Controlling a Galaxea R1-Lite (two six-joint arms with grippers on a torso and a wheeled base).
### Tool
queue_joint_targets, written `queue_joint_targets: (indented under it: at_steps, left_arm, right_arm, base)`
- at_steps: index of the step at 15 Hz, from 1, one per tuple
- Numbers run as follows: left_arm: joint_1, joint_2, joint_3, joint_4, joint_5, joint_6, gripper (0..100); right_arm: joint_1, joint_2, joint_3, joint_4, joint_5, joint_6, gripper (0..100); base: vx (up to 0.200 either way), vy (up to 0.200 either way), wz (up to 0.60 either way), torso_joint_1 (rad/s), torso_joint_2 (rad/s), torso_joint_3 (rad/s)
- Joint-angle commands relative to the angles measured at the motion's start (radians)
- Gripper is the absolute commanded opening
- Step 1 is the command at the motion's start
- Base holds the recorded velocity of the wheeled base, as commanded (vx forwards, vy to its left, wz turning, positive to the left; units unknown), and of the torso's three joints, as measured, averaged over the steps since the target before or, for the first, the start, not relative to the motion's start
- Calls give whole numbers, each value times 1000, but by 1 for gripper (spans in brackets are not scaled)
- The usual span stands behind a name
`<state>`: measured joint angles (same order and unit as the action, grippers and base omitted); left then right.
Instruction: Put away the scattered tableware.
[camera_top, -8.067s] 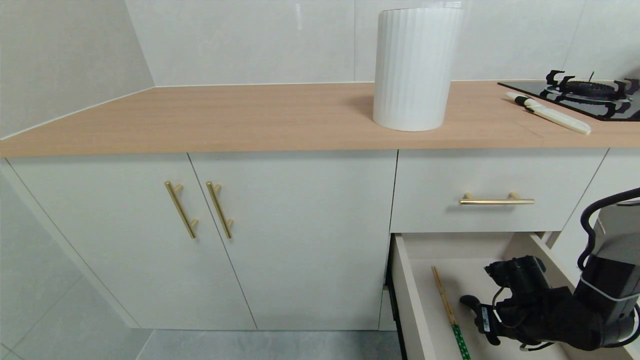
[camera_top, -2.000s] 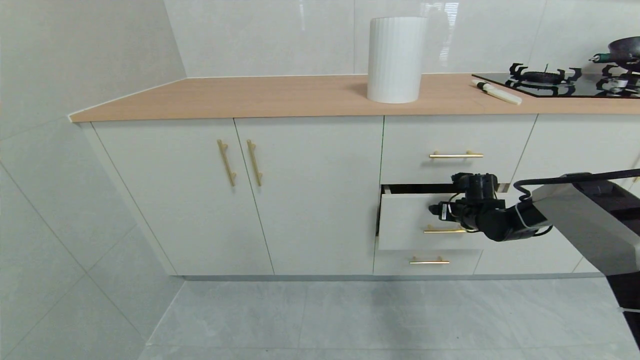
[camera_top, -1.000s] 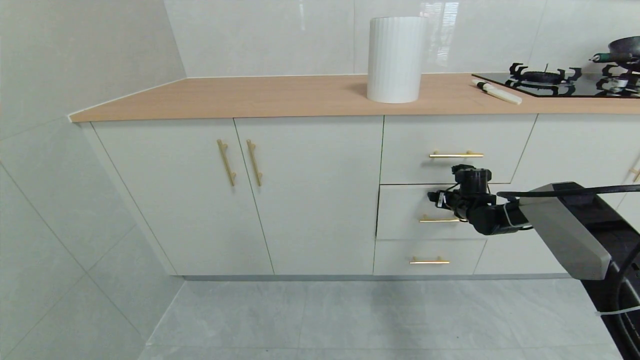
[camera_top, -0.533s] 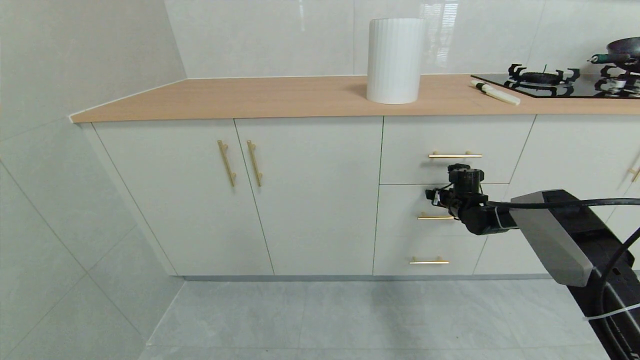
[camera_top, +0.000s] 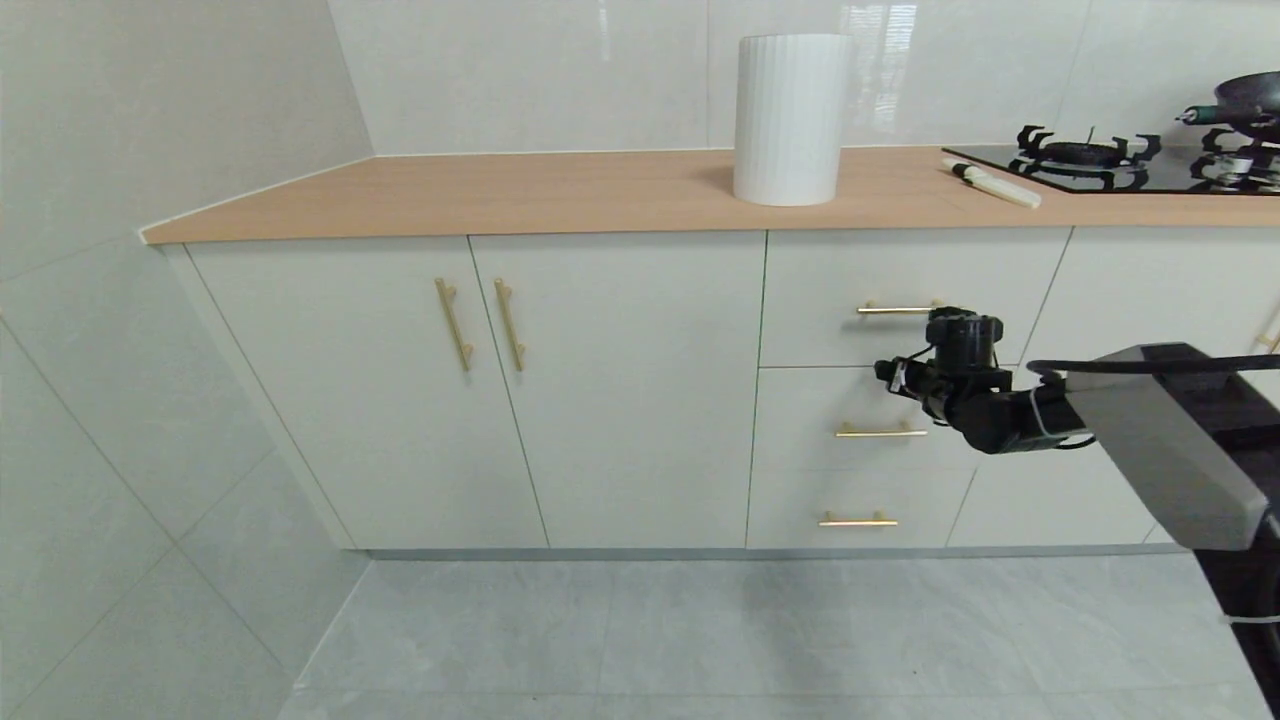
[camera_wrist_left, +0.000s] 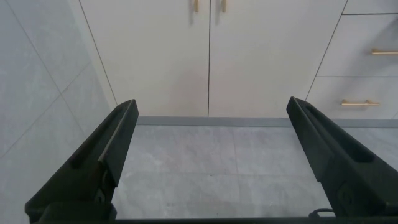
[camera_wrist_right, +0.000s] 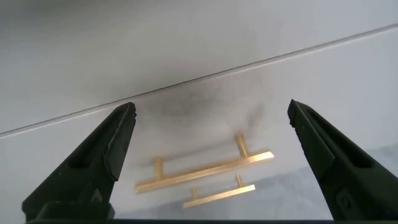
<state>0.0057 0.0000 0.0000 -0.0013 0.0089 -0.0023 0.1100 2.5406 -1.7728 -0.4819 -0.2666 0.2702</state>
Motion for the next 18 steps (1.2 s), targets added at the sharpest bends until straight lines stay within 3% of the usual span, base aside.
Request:
queue_joint_targets:
  at_steps: [1, 5, 6, 7, 10, 12, 15, 18]
  left_arm:
    - [0, 0, 0, 0, 0, -1, 100]
    - [0, 0, 0, 0, 0, -1, 100]
    - [0, 0, 0, 0, 0, -1, 100]
    - [0, 0, 0, 0, 0, -1, 100]
    - [0, 0, 0, 0, 0, -1, 100]
    - [0, 0, 0, 0, 0, -1, 100]
    - [0, 0, 0, 0, 0, -1, 100]
    - [0, 0, 0, 0, 0, -1, 100]
  right_arm:
    - [5, -330, 265, 0, 6, 26, 100]
    - [4, -833, 685, -63, -2, 7, 100]
    - [4, -913, 739, -63, -2, -17, 100]
    - [4, -1123, 875, -58, 0, -75, 100]
    - [0, -1521, 1079, -4, -8, -206, 100]
    - [0, -1797, 1109, 226, -65, -258, 100]
    - [0, -2076, 1026, 612, -151, -276, 100]
    - [0, -2211, 992, 766, -258, -315, 100]
  base:
    - [0, 0, 0, 0, 0, 0]
    - [0, 0, 0, 0, 0, 0]
    - [0, 0, 0, 0, 0, 0]
    - [0, 0, 0, 0, 0, 0]
    - [0, 0, 0, 0, 0, 0]
    - [0, 0, 0, 0, 0, 0]
    - [0, 0, 0, 0, 0, 0]
    - [0, 0, 0, 0, 0, 0]
